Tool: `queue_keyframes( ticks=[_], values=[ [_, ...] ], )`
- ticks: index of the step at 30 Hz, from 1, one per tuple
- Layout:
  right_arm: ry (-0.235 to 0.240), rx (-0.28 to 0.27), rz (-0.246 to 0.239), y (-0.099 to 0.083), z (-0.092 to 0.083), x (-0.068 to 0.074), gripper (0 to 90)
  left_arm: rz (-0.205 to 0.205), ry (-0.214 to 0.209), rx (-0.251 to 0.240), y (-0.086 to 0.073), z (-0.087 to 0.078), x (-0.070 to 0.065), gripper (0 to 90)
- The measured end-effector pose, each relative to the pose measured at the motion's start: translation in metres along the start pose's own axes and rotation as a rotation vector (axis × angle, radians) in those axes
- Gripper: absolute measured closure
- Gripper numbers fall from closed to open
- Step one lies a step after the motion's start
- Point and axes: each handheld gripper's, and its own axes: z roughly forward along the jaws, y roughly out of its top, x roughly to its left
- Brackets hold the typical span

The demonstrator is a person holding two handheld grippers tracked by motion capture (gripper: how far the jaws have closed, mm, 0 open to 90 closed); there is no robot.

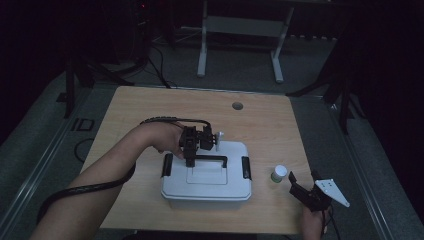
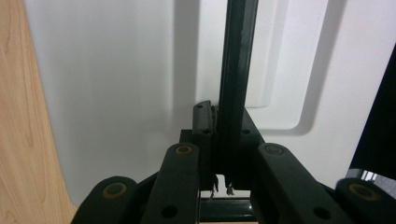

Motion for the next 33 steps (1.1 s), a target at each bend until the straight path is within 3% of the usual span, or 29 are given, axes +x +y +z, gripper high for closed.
queue_keyframes(
  ticks=[13, 21, 33],
  values=[
    [0.002, 0.001, 0.003, 0.000, 0.000, 0.000, 13.6, 0.014, 0.002, -0.019, -0.001, -0.006, -0.002, 83.5],
    [0.001, 0.001, 0.003, 0.000, 0.000, 0.000, 13.6, 0.016, 0.015, -0.044, -0.003, -0.023, -0.004, 83.5],
    [0.001, 0.001, 0.001, 0.000, 0.000, 0.000, 13.6, -0.027, 0.056, -0.048, -0.022, -0.045, -0.007, 83.4]
  ],
)
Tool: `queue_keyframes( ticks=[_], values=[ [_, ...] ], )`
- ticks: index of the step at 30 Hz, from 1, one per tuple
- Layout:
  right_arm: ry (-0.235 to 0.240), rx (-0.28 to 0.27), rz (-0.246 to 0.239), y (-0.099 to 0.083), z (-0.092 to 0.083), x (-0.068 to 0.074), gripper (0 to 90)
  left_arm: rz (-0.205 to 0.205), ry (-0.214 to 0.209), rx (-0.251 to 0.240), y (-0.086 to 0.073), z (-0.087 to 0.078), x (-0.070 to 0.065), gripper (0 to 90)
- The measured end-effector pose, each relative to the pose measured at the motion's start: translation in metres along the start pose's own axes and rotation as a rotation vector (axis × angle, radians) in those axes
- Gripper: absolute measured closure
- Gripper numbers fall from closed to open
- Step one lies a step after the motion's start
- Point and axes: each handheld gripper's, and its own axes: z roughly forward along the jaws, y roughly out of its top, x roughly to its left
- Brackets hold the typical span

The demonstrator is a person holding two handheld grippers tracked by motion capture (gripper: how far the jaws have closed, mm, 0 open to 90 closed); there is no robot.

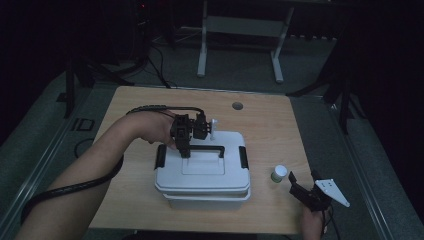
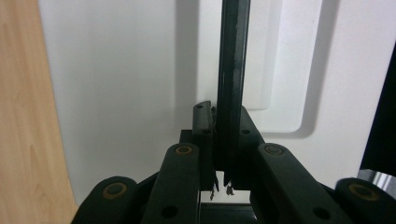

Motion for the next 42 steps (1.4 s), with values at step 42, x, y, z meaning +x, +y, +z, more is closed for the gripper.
queue_keyframes(
  ticks=[42],
  values=[
    [-0.018, 0.006, -0.011, 0.000, 0.001, 0.002, 13.6, -0.377, 0.040, -0.047, -0.184, -0.018, -0.001, 83.3]
  ],
)
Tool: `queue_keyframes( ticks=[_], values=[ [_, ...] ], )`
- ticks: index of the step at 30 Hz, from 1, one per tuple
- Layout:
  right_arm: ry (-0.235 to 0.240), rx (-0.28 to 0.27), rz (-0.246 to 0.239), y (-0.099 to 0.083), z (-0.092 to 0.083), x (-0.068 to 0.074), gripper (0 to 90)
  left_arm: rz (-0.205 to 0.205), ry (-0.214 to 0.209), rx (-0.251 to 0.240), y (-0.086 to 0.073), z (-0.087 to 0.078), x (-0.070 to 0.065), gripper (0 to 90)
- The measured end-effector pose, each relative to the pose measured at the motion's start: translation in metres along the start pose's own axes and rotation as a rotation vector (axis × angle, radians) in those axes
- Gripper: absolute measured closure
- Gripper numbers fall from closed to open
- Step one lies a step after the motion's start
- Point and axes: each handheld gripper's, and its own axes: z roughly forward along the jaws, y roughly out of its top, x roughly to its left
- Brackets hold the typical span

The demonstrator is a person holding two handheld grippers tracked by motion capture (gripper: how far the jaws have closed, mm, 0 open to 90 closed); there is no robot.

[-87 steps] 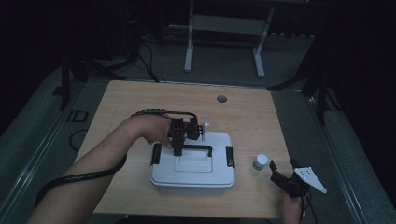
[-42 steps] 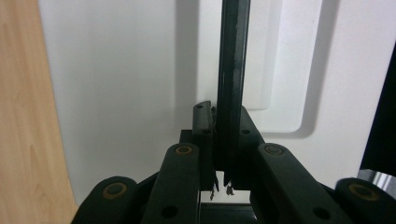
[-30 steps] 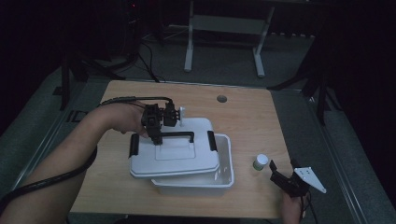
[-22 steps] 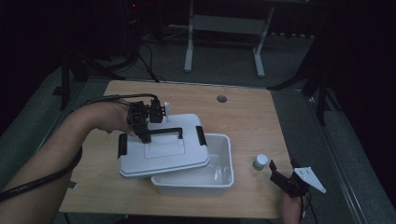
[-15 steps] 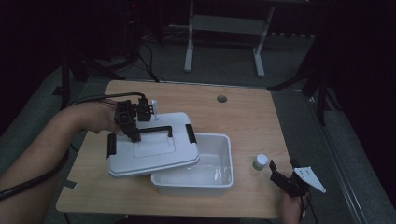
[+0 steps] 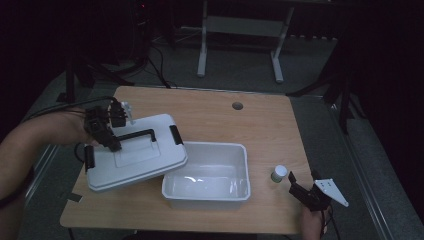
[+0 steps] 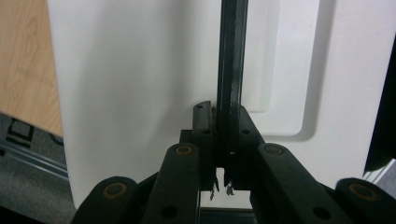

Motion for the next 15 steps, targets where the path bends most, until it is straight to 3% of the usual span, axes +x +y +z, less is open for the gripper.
queue_keyframes(
  ticks=[10, 15],
  values=[
    [-0.005, 0.004, -0.007, 0.000, 0.000, 0.001, 13.6, -0.105, 0.001, 0.005, -0.046, 0.006, 0.015, 83.3],
    [-0.007, 0.007, -0.011, 0.000, 0.001, 0.002, 13.6, -0.140, 0.018, 0.013, -0.058, 0.016, 0.020, 83.3]
  ],
)
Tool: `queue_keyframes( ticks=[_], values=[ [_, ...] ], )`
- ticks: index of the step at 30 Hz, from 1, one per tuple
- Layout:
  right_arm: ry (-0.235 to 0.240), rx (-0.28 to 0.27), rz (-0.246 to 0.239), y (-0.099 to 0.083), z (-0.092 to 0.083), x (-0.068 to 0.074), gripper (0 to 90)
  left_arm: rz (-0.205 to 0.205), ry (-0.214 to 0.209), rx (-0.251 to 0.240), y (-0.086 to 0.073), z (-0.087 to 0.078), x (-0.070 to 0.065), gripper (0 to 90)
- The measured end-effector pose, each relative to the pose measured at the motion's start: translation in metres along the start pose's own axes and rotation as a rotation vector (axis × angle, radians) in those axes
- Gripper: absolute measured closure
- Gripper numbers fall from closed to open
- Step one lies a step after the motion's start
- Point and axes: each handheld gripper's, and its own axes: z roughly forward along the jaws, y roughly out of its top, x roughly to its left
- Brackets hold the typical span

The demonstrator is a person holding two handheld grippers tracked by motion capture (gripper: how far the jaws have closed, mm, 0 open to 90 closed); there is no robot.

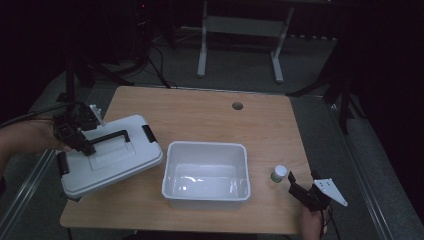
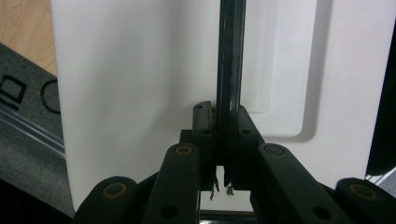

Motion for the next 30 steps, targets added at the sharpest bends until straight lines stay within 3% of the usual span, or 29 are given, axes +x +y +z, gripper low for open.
queue_keyframes(
  ticks=[7, 13, 18, 26, 30],
  values=[
    [0.001, 0.002, 0.000, 0.000, 0.000, 0.000, 13.6, -0.030, -0.017, -0.009, -0.005, 0.023, 0.010, 83.3],
    [0.003, 0.000, 0.005, 0.000, 0.000, -0.001, 13.6, -0.047, -0.041, 0.015, -0.002, 0.056, 0.017, 83.3],
    [0.006, 0.001, 0.002, 0.000, 0.000, 0.000, 13.6, -0.071, -0.074, 0.001, 0.001, 0.087, 0.023, 83.3],
    [0.008, 0.000, 0.000, 0.000, 0.000, 0.000, 13.6, -0.077, -0.098, 0.024, 0.010, 0.127, 0.026, 83.2],
    [0.008, 0.001, -0.004, 0.000, 0.000, 0.000, 13.6, -0.075, -0.114, 0.011, 0.011, 0.143, 0.024, 83.2]
  ],
)
